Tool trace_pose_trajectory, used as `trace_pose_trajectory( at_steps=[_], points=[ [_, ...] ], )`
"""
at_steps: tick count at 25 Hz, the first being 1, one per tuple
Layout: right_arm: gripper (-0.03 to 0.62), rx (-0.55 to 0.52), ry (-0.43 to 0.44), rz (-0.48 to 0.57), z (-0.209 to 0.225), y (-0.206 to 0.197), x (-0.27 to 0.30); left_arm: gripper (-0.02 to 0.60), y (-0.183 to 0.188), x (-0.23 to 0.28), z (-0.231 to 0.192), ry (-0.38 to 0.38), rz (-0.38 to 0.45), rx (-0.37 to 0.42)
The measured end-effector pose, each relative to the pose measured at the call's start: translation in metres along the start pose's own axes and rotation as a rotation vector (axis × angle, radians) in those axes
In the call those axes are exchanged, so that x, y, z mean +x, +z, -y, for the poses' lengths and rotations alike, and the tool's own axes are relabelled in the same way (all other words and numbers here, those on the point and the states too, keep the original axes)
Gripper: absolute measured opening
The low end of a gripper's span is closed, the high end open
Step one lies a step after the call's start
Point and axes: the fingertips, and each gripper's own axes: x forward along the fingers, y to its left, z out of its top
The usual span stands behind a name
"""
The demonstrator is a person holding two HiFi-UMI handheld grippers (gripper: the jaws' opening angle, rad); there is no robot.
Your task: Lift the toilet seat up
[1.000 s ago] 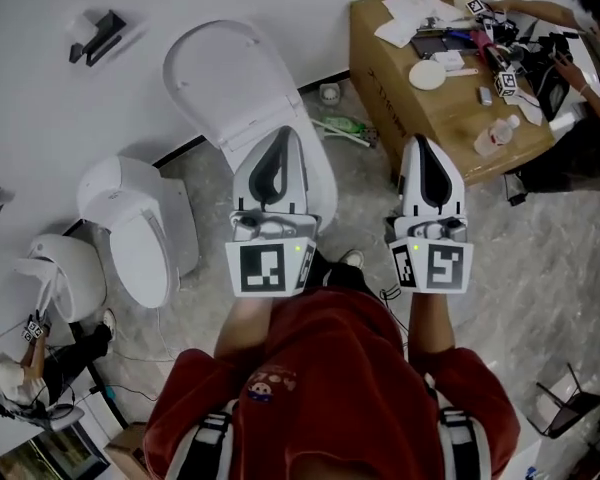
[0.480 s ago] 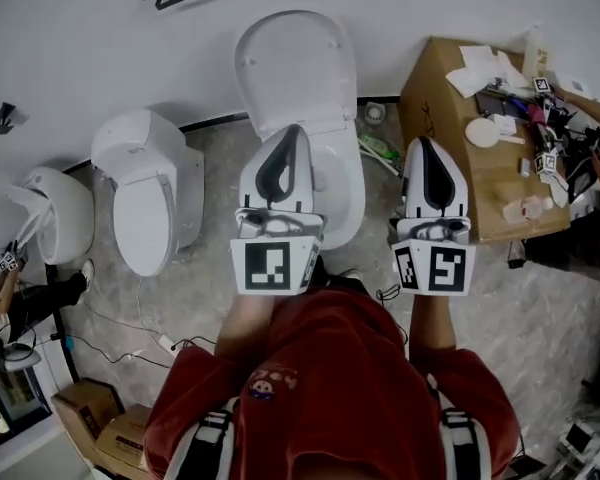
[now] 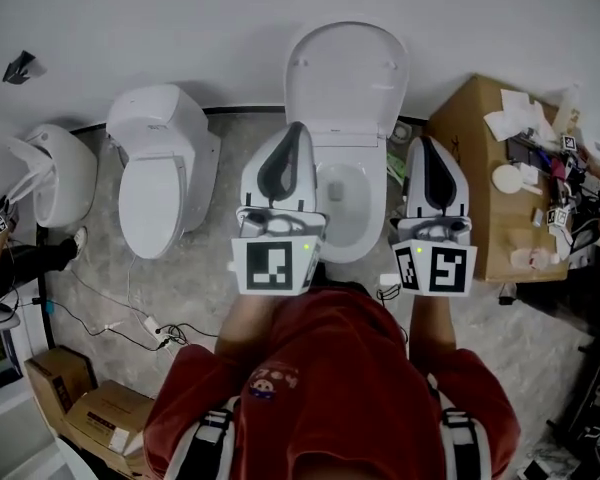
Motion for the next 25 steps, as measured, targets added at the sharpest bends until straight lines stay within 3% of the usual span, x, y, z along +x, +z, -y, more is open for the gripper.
trace_pose_trajectory(
  at_steps=[7,12,21,25],
  points=[
    [0.014,-0.011,0.059,-0.007,-0.043,-0.001,0.046,0.011,0.002,0.006,-0.056,0.052,0.003,-0.024],
    [0.014,-0.012,0.083,-0.006,-0.054,-0.005,0.059,0.011,-0.006,0.013,-0.071,0.061,-0.002,0.0],
    [0.014,0.018,0.088,0.002,-0.007,-0.012,0.063,0.011,-0.01,0.042,-0.04,0.089,-0.013,0.028],
    [0.014,0.031,0.081,0.011,0.026,-0.012,0.062,0.011,-0.008,0.057,-0.019,0.088,-0.003,0.08]
  ],
)
